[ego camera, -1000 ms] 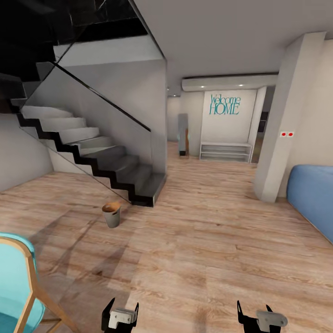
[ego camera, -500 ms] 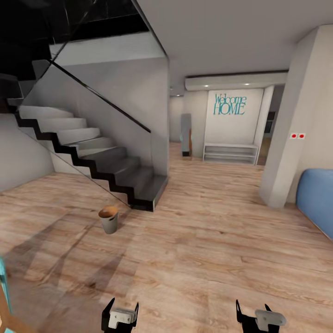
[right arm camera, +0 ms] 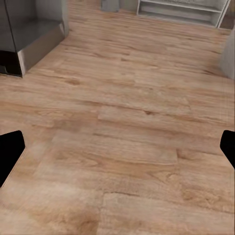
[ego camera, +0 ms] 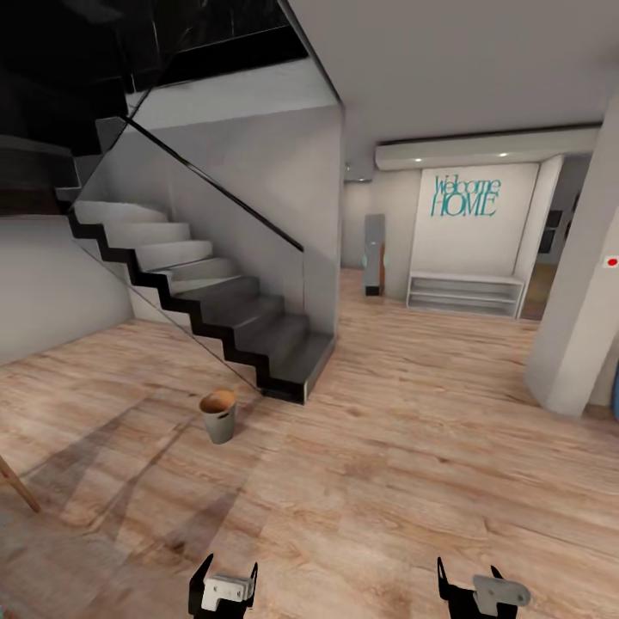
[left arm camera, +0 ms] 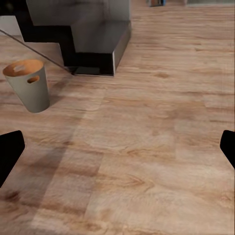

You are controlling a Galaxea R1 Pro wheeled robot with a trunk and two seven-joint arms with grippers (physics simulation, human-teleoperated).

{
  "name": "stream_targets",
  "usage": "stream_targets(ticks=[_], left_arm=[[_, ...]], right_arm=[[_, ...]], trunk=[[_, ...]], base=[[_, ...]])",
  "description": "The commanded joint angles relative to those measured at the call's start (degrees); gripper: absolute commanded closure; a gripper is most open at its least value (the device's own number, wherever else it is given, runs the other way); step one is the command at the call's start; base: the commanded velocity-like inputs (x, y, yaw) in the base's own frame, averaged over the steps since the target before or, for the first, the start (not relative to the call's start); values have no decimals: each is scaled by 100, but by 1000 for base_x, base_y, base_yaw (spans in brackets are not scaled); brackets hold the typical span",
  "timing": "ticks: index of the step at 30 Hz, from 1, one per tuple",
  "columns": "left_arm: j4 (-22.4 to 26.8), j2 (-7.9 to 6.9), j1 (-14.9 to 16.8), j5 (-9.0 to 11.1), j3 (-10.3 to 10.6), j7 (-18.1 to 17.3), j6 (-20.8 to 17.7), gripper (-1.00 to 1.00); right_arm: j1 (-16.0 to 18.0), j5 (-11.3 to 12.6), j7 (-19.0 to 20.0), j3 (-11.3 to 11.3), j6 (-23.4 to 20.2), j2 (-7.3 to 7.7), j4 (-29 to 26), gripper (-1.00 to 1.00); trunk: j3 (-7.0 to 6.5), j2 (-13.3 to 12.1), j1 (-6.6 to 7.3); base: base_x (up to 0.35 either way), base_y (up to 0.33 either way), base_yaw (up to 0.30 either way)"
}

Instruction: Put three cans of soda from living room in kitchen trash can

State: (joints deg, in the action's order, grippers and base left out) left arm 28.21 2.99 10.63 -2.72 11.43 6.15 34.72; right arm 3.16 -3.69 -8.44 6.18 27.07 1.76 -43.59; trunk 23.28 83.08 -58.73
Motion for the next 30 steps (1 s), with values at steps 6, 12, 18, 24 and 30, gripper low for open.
stream_targets(ticks=[6, 12, 18, 24, 30], left_arm=[[0, 0, 0, 0, 0, 0, 0, -100], [0, 0, 0, 0, 0, 0, 0, -100], [0, -4, 0, 0, 4, 12, 15, -100], [4, -8, 0, 24, 0, 17, 49, -100], [6, -9, 0, 24, 0, 17, 52, -100]], right_arm=[[0, 0, 0, 2, 0, 0, 1, -100], [0, 0, 0, -2, 0, 0, 7, -100], [0, 18, 0, 4, 0, 0, 9, -100], [0, 50, -2, 5, 0, 0, 9, -100], [0, 52, 0, 6, 0, 0, 9, -100]], trunk=[[-26, 0, 0], [-52, 0, 0], [-68, 0, 0], [-66, 0, 0], [-43, 0, 0]], base=[[322, -122, 216], [321, -132, 216], [317, -145, 143], [216, -103, 46], [21, -10, 177]])
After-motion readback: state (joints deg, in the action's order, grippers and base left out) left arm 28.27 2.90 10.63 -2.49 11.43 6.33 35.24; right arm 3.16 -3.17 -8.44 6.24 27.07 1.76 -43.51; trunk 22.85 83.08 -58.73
